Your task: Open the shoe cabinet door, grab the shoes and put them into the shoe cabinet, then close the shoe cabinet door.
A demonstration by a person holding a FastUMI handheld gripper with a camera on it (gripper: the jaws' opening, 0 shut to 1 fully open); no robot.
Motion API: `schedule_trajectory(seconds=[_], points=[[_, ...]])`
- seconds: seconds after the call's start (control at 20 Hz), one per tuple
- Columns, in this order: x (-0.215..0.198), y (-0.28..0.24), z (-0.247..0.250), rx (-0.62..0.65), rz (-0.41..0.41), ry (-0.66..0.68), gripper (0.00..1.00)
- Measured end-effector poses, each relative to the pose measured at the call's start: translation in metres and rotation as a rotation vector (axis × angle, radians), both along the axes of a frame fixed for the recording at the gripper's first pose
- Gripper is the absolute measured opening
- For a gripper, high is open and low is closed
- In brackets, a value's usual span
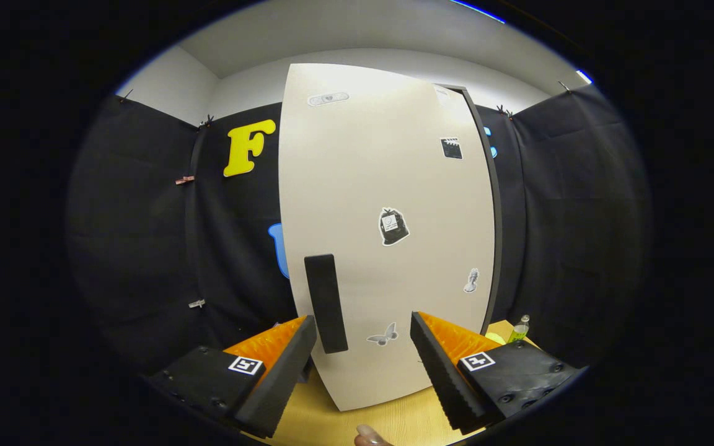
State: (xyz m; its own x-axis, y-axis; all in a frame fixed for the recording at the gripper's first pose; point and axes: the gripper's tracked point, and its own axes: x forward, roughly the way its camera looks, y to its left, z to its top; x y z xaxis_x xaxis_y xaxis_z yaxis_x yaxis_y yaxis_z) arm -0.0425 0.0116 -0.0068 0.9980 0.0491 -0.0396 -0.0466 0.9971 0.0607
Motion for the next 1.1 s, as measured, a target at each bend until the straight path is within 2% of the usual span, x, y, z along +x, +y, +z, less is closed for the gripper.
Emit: schedule_trajectory(seconds=[1.1], points=[[-0.006, -0.015, 0.012, -0.035, -0.045, -0.045, 0.99]])
